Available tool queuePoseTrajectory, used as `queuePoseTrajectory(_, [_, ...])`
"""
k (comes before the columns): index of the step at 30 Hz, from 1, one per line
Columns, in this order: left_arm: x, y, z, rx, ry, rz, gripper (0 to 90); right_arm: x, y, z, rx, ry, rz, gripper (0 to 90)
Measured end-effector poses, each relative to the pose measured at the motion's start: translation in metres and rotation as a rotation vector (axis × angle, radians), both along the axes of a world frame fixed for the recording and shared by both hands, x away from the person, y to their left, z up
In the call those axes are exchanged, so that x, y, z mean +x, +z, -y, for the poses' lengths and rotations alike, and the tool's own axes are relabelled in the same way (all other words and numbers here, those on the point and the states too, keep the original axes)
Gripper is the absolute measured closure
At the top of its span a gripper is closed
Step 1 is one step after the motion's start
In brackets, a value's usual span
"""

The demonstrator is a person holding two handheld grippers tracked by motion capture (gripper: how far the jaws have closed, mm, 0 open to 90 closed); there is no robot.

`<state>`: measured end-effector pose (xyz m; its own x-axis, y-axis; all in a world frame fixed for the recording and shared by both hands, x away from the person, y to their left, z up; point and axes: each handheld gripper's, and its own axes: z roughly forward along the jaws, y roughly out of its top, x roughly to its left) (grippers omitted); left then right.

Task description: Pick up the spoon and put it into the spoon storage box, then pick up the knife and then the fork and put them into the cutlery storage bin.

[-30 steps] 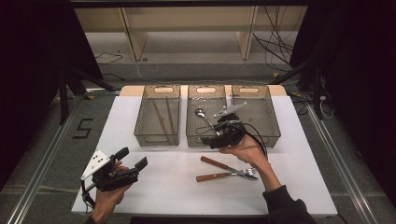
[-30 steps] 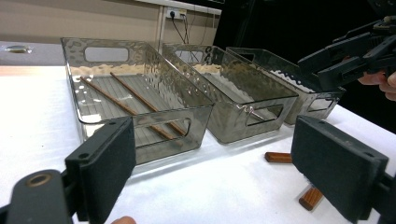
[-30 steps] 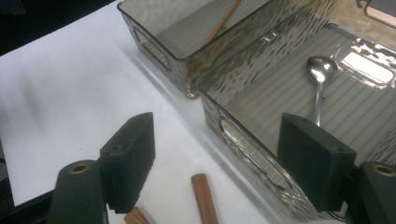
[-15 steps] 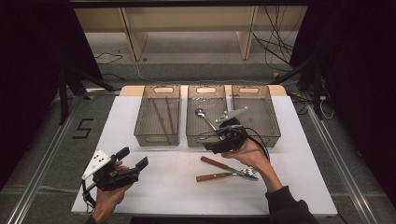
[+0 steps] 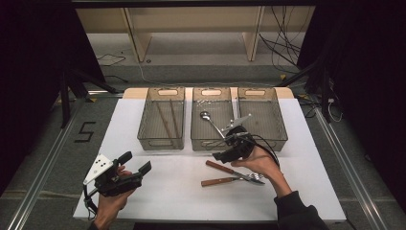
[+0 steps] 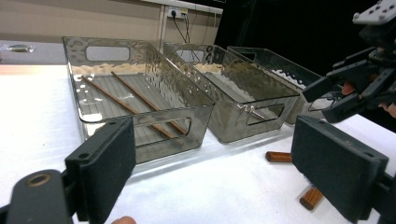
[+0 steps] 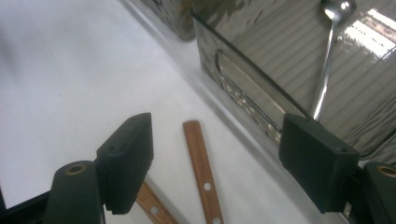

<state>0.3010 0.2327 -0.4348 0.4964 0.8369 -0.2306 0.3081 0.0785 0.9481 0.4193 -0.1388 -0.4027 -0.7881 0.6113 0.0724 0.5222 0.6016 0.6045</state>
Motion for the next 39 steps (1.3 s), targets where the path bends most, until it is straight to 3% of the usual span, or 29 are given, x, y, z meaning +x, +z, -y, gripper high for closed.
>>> queuePoseTrajectory(9, [0.000, 0.000, 0.000, -0.002, 0.000, 0.000, 13.7, -0.001, -0.014, 0.002, -0.084, 0.003, -0.046, 24.1])
queuePoseTrajectory(22, [-0.001, 0.000, -0.001, -0.001, 0.004, 0.000, 13.6, -0.002, -0.020, 0.006, -0.117, 0.002, -0.079, 25.4])
queuePoseTrajectory(39, [-0.002, 0.000, 0.000, 0.009, -0.007, 0.004, 13.6, 0.002, -0.036, 0.006, -0.236, 0.028, -0.147, 39.9])
